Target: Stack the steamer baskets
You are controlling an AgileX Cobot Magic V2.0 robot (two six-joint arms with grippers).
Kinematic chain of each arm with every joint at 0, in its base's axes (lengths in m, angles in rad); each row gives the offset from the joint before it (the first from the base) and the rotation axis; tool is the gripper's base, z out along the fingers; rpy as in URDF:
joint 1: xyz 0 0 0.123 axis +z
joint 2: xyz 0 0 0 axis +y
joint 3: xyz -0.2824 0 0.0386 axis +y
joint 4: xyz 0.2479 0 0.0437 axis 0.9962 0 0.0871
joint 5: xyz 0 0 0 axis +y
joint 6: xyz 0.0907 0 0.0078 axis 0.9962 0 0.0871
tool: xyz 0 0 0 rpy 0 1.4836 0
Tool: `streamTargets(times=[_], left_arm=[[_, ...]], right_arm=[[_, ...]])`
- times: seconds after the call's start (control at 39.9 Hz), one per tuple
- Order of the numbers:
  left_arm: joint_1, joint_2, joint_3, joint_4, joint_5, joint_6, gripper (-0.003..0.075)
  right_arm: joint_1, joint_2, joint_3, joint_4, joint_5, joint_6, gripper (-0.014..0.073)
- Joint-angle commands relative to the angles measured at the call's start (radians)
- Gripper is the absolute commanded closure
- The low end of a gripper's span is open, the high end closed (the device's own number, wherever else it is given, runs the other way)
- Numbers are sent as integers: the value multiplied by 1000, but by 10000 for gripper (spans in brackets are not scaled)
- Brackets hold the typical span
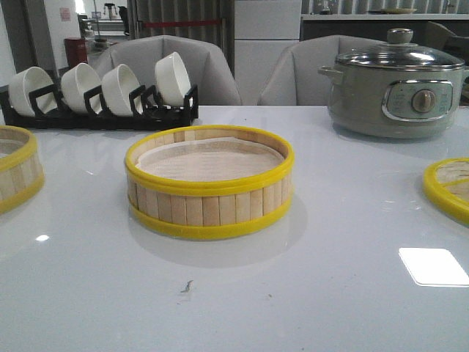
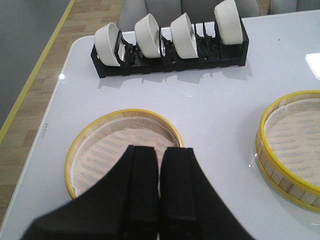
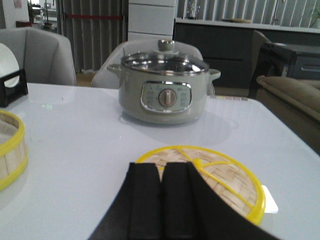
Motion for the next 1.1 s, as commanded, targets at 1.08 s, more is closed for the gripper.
streamTargets(times=[1.08], left_arm=[[-81,-4,-37,40,-21,-6,625]], right_arm=[[10,755,-753,-17,295,33,554]])
